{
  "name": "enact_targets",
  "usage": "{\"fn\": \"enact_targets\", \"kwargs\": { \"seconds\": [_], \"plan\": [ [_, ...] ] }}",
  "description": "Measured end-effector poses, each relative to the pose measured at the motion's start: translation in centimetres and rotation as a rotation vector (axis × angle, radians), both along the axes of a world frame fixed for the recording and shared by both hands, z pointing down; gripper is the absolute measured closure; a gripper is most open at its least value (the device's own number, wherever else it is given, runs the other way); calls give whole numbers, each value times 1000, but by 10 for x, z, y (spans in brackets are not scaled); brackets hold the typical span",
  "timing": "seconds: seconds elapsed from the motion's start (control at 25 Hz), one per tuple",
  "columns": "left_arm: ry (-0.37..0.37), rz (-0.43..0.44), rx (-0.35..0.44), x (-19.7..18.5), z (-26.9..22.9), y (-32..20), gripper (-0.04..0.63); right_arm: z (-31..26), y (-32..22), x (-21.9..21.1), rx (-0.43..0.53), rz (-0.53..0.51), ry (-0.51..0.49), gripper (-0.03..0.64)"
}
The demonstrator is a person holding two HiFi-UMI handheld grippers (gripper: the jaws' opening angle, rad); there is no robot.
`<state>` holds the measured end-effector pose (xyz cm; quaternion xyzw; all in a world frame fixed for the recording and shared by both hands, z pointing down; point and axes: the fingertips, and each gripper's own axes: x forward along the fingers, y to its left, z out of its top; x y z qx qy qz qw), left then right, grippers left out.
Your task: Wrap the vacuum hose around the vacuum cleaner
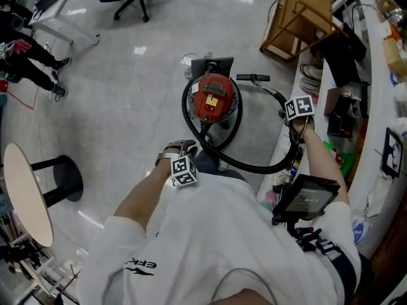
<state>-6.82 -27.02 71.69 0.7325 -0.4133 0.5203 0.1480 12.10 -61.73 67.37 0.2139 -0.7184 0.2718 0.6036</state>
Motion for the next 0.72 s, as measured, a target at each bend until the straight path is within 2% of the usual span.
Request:
{"fn": "enact_targets", "kwargs": {
  "seconds": [0.2,0.4,0.72],
  "plan": [
    [16,-4,15,-25,0,-33,525,1,-24,-24,18,-58,35,454],
    [23,-28,17,-52,-1,-42,525,0,-47,-52,46,-116,60,454],
    [29,-154,-10,-77,-1,-47,525,7,-96,-105,125,-353,71,456]
  ]
}}
